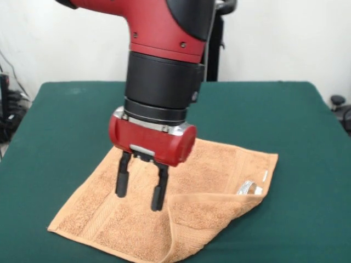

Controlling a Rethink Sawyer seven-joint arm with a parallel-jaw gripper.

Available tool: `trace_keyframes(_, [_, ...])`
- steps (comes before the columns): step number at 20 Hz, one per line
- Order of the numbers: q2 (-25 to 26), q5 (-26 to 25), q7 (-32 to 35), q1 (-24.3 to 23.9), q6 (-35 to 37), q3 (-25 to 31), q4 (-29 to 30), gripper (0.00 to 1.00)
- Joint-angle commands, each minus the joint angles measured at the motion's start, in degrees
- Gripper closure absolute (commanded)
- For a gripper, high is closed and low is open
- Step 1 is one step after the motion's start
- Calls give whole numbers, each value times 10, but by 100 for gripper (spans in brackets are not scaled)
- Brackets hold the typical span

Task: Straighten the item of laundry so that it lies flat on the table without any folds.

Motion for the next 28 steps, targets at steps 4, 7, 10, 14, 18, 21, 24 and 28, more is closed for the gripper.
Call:
trace_keyframes(4, [16,-22,50,15,-12,68,77,0])
trace_keyframes(7, [14,-18,65,26,-10,56,80,0])
trace_keyframes(10, [10,-15,76,36,-7,45,87,0])
trace_keyframes(14, [2,-11,85,43,-5,40,102,0])
trace_keyframes(18, [-2,-9,87,44,-10,42,113,0])
trace_keyframes(21, [-2,-6,86,42,-14,46,117,0])
trace_keyframes(24, [-2,-8,79,32,-25,57,127,0])
trace_keyframes(28, [5,-14,63,8,-52,86,139,0])
